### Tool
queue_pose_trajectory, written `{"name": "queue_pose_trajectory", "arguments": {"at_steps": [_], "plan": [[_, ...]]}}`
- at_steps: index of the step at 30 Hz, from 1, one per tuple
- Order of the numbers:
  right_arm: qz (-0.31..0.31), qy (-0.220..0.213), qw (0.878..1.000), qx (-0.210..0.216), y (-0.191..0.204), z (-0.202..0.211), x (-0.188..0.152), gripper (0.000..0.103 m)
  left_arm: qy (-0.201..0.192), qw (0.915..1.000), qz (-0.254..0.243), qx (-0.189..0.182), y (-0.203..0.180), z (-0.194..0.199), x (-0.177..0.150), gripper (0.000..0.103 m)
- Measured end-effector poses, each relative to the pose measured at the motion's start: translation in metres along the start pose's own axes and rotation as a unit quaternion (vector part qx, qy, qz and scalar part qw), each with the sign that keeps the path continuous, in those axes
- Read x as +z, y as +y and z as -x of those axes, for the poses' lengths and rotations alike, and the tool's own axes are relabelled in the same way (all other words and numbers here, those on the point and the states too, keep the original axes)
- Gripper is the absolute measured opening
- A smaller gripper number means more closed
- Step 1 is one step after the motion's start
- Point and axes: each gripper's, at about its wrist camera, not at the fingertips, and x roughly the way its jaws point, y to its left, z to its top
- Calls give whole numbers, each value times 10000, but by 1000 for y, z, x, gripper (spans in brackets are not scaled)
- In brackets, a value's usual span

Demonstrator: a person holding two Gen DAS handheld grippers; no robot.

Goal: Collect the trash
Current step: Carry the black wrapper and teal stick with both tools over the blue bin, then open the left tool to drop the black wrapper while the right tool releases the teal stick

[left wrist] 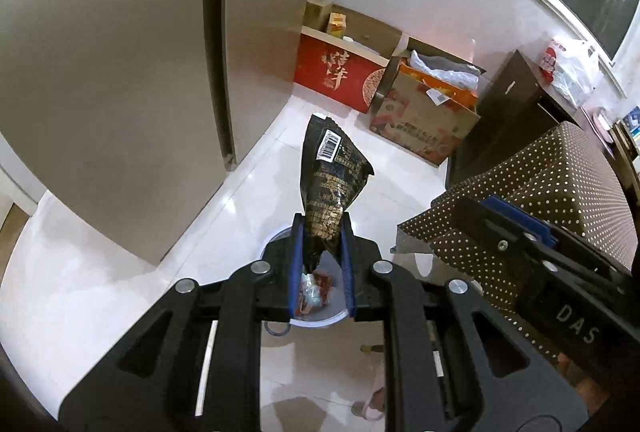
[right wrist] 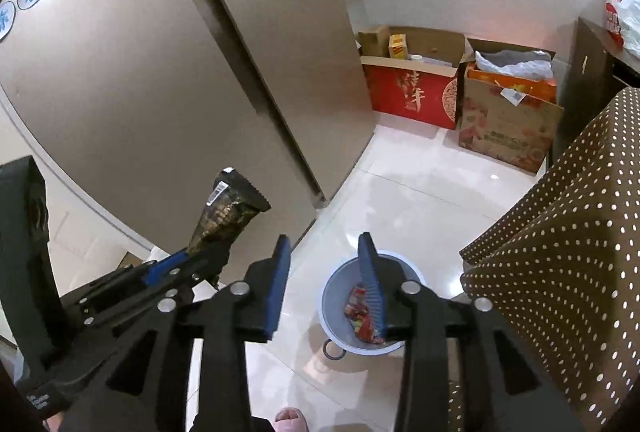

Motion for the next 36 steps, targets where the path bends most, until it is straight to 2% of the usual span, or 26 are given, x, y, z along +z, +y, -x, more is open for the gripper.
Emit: {"name": "queue_pose_trajectory", "arguments": {"at_steps": [9, 16, 19, 20, 21, 22, 23, 26, 31, 36], "plan": [[-54, -241, 9995, -208, -7, 18, 2, 59, 38, 9999, -88, -65, -8, -3, 4, 17], [-165, -641, 9974, -281, -11, 46, 5, 66, -11, 9998, -184, -84, -18, -1, 11, 18], [-243, -800, 9960, -301, -14, 57, 8, 68, -32, 9998, -185, -92, -23, -1, 19, 22], [-260, -857, 9955, -310, -15, 61, 9, 68, -13, 9998, -180, -76, -25, -2, 21, 30], [-280, -932, 9947, -326, -16, 67, 10, 69, 11, 9999, -168, -22, -26, -2, 24, 57], [-292, -971, 9943, -332, -18, 70, 10, 69, -12, 9999, -146, 14, -28, -1, 25, 70], [-313, -1011, 9938, -340, -19, 75, 10, 69, -129, 9999, -109, 33, -29, 4, 27, 76], [-338, -1068, 9929, -396, -21, 84, 13, 69, -192, 9997, -106, -49, -33, 14, 29, 76], [-392, -1144, 9916, -452, -25, 111, 8, 70, -406, 9990, -183, 41, -46, 46, 24, 80], [-258, -1331, 9891, -572, -23, 157, -4, 75, -862, 9955, -305, 246, -62, 99, 15, 84]]}}
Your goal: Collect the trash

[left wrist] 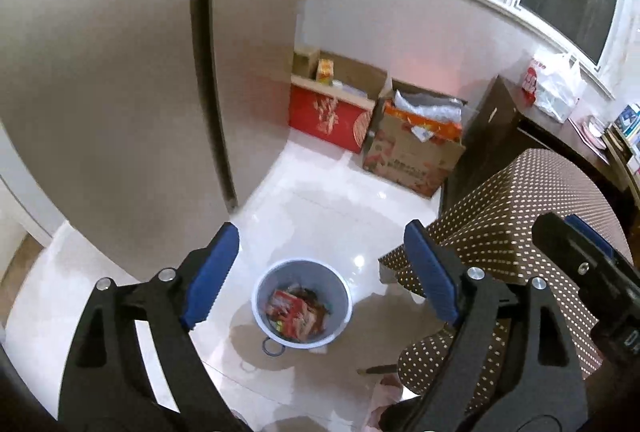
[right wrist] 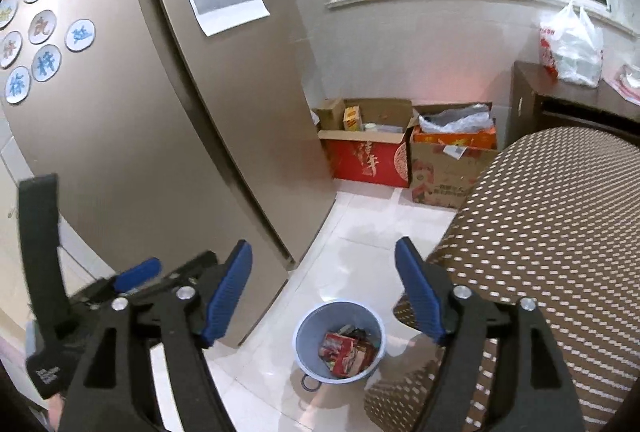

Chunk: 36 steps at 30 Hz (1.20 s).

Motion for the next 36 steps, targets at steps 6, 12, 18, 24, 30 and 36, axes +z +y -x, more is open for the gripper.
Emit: {"name": "queue_pose_trajectory", "arguments": {"at_steps": [6, 12, 18, 24, 30, 36], "plan": [[245, -393, 9987, -232, -2, 71, -1, 79, -625, 9976, -244, 181, -20, 75, -3, 90], [426, -797, 9951, -403, -1, 146, -7, 88, -1065, 9936, -374, 75, -38, 140, -11, 92], [567, -1218, 9894, -556, 0, 211, -19, 92, -1594, 9855, -579, 29, -53, 202, -25, 94], [704, -1591, 9829, -599, 9, 260, -31, 94, -2109, 9742, -795, -86, -64, 256, -44, 95], [848, -1883, 9769, -541, 23, 298, -45, 95, -2478, 9650, -838, -211, -71, 300, -63, 95], [888, -2120, 9718, -534, 29, 325, -53, 96, -2719, 9585, -808, -275, -70, 325, -72, 95]]}}
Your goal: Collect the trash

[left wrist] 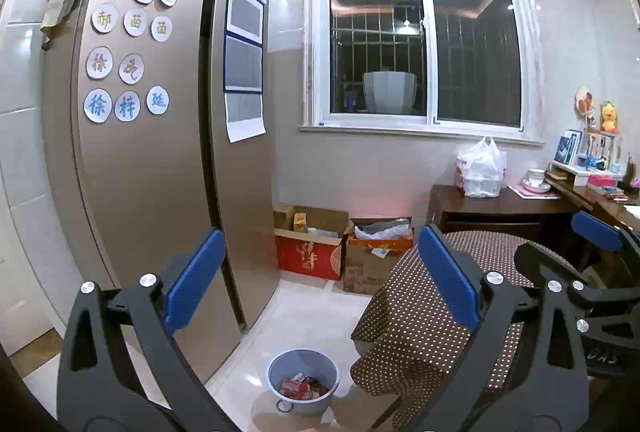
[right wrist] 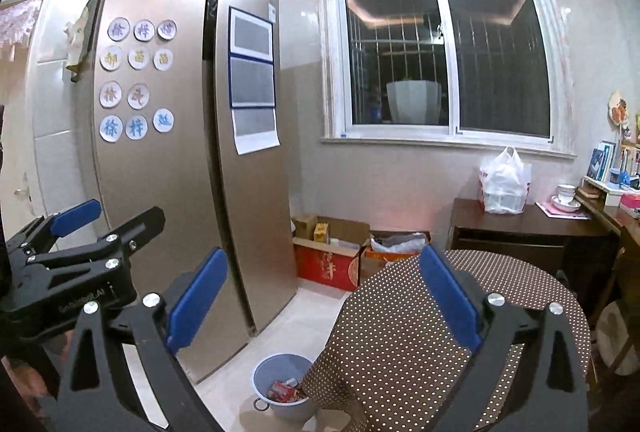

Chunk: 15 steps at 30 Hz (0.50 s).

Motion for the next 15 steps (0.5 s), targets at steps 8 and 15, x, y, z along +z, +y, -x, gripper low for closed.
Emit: {"name": "queue_pose_trajectory", "arguments": {"at_steps": [8, 15], "plan": [[9, -85, 9999, -66, -1, 13, 1, 96, -112, 9999, -14, -122, 0, 16, 0, 95], [47, -112, 9999, -89, 1, 13, 2, 96, -121, 9998, -63, -151, -6, 16, 1, 95]]}}
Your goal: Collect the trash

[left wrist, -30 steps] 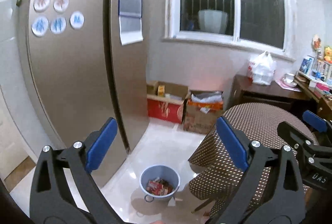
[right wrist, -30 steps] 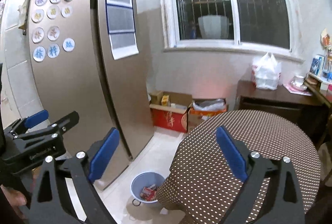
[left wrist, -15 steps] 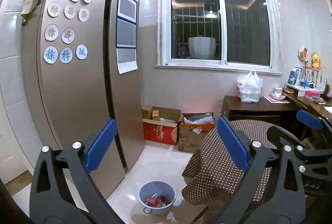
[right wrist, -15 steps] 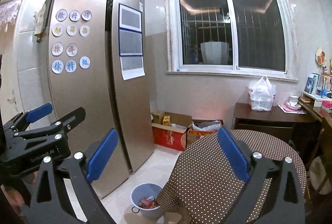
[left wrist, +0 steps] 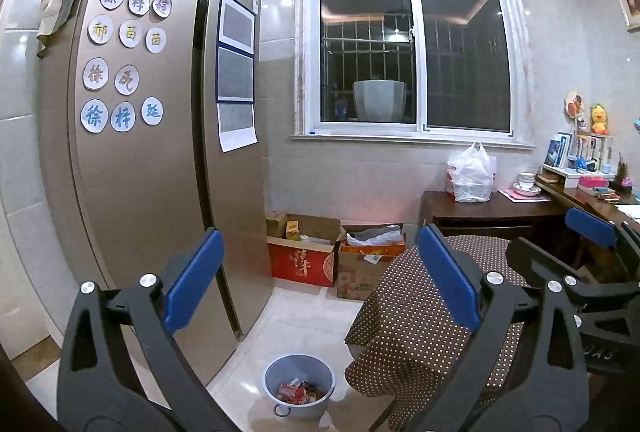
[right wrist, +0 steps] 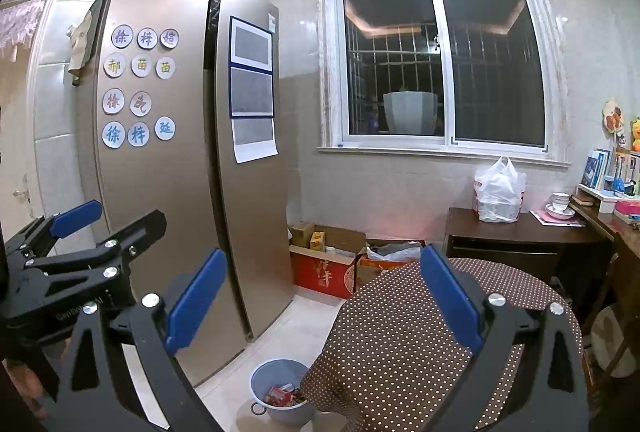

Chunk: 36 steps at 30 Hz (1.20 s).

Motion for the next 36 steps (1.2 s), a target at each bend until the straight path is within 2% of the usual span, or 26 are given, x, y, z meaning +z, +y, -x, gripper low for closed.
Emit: {"name": "queue_pose_trajectory", "arguments": {"at_steps": [36], "plan": [[-61, 167, 9998, -12, -2, -21, -2, 96, 215, 9997, -77, -48, 3, -25, -4, 95]]}}
